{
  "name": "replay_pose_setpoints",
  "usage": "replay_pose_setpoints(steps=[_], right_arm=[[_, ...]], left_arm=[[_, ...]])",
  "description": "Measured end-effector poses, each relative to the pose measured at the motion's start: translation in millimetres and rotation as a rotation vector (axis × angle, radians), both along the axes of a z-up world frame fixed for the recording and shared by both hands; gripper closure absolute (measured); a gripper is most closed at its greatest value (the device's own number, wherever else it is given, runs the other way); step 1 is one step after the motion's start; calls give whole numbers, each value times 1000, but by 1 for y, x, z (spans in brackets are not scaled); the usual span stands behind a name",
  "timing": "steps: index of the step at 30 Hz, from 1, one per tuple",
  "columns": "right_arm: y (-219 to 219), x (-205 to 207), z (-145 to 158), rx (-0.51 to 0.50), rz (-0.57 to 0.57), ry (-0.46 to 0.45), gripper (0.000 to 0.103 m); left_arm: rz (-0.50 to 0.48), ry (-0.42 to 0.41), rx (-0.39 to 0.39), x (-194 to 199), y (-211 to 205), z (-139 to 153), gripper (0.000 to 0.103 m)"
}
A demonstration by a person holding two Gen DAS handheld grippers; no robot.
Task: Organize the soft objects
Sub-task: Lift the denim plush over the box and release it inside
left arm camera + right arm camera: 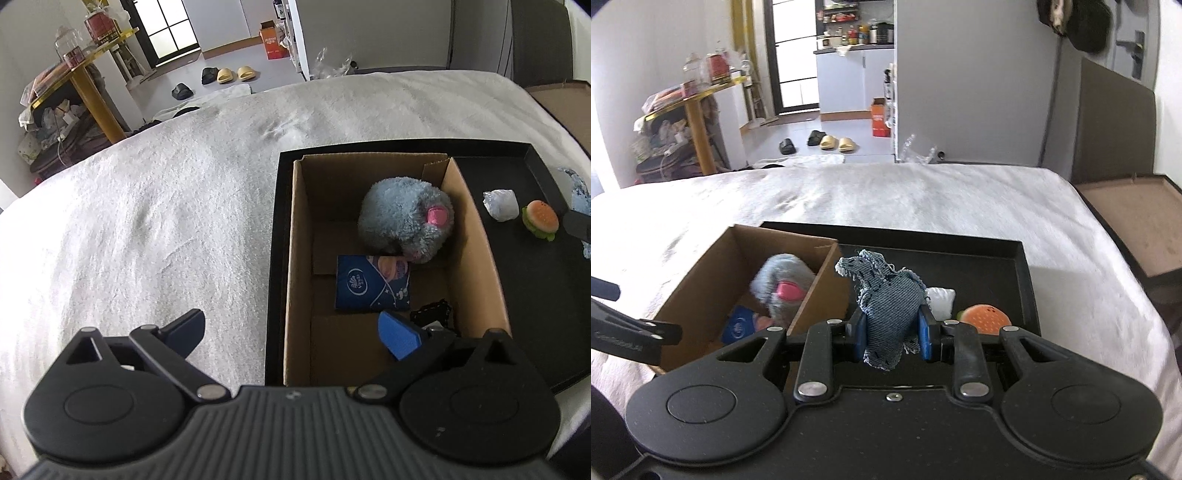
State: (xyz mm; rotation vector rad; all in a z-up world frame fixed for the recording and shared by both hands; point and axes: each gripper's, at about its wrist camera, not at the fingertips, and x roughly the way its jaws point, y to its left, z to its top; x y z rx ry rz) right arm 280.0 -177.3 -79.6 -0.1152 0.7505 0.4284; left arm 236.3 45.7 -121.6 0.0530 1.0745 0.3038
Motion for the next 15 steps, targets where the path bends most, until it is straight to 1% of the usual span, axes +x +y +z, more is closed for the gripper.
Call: replay_pose_setpoints(steps=[5, 6, 13, 15], right_arm=[[15, -5, 7, -4, 41, -20, 76], [18, -6, 9, -6, 49, -24, 76], [38, -8, 13, -18, 106, -37, 76], [45, -9, 15, -19, 126, -39, 76]], left_arm=[[-15, -21, -40, -5, 5, 2, 3], [-12, -26, -46, -6, 7, 2, 4], [-2, -24, -112, -7, 18, -2, 26], [-4, -20, -127, -7, 21, -4, 30]])
